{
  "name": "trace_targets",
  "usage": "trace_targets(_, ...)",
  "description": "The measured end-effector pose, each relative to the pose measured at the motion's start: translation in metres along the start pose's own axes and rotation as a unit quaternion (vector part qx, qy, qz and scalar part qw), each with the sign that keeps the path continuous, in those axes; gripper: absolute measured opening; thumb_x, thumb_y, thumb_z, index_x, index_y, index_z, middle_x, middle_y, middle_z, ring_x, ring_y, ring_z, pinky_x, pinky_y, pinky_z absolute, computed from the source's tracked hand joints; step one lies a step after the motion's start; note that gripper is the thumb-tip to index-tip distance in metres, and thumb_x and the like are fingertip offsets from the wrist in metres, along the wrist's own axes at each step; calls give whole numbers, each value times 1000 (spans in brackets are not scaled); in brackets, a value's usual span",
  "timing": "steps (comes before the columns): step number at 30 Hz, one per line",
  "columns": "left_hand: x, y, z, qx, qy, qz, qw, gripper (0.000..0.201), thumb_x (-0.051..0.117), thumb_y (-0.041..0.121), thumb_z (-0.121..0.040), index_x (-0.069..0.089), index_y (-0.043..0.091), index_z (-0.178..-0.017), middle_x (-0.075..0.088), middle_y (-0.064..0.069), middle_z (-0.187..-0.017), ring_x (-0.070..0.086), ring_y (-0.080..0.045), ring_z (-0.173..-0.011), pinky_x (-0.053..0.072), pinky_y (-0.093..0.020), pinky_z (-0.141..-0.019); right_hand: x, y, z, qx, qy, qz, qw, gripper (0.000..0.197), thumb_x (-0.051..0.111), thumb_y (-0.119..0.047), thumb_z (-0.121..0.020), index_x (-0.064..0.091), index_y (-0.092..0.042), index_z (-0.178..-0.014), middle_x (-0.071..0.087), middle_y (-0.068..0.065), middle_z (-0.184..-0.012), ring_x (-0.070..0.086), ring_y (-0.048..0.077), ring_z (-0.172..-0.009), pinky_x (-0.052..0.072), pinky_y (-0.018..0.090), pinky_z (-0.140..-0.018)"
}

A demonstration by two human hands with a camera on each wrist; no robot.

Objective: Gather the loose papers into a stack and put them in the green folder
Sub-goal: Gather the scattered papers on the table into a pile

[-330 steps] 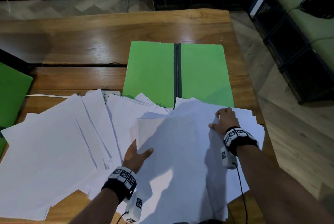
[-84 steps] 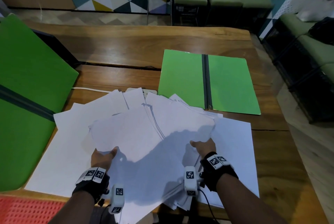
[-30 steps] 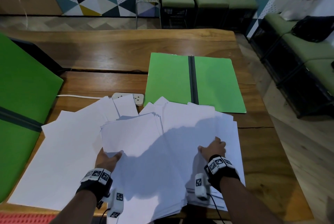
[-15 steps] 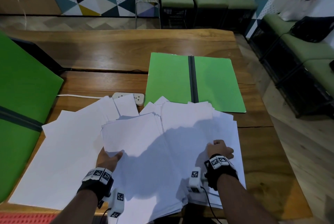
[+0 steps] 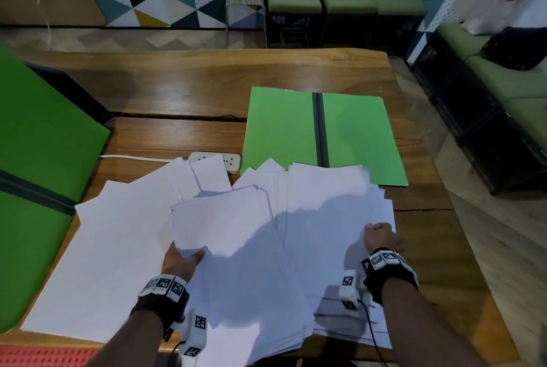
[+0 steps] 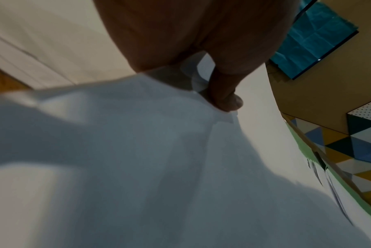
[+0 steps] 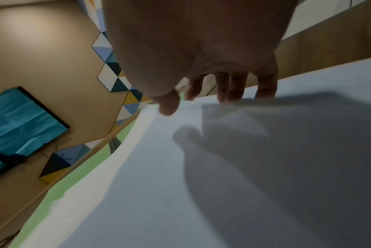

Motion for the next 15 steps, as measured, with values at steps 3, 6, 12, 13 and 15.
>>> trace_targets(3, 0, 0, -1, -2, -4, -9, 1000, 47, 78, 9, -75, 59, 7, -118, 66, -15, -109, 62, -31, -102, 47, -40, -93, -3, -6, -3, -10, -21, -62, 998, 73, 69, -40, -82, 34, -3, -134, 39, 23, -140, 41, 41, -128, 37, 46, -101)
trace_targets(6, -1, 1, 0, -2, 1, -12, 1000, 47, 77, 9, -75, 59, 7, -118, 65, -12, -108, 61, -29, -104, 46, -39, -94, -2, -11, 2, -27, -50, 7, 998, 87, 74, -41, -76, 27, -2, -138, 44, 24, -136, 45, 41, -125, 43, 47, -95)
trace_targets(12, 0, 0, -2, -7, 4, -17, 1000, 50, 78, 10, -74, 58, 8, -119, 66, -14, -114, 61, -33, -108, 46, -44, -97, 8, -22, 18, -115, 5, 87, 990, 57, 67, -19, -82, 38, -1, -128, 47, 22, -129, 50, 41, -117, 46, 48, -88)
trace_targets(13, -1, -1, -3, -7, 4, -16, 1000, 51, 79, 11, -73, 59, 9, -119, 66, -14, -115, 61, -33, -109, 47, -45, -98, 7, -21, 19, -116, 10, 59, 991, 50, 64, -15, -84, 40, -1, -125, 52, 23, -123, 53, 42, -112, 47, 46, -85)
trace_targets(15, -1, -2, -4, -9, 4, -20, 1000, 52, 80, 13, -71, 59, 10, -119, 67, -14, -115, 62, -33, -108, 47, -47, -98, 1, -21, 17, -119, 12, 2, 993, 43, 65, -14, -84, 45, -1, -119, 58, 25, -115, 58, 43, -105, 48, 43, -80)
Point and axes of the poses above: each hand's wrist, its own z-axis away from the middle knuckle, its own x-axis out of the palm, y = z × x, the point moved 4 cm from there along -z, towards the middle knuckle
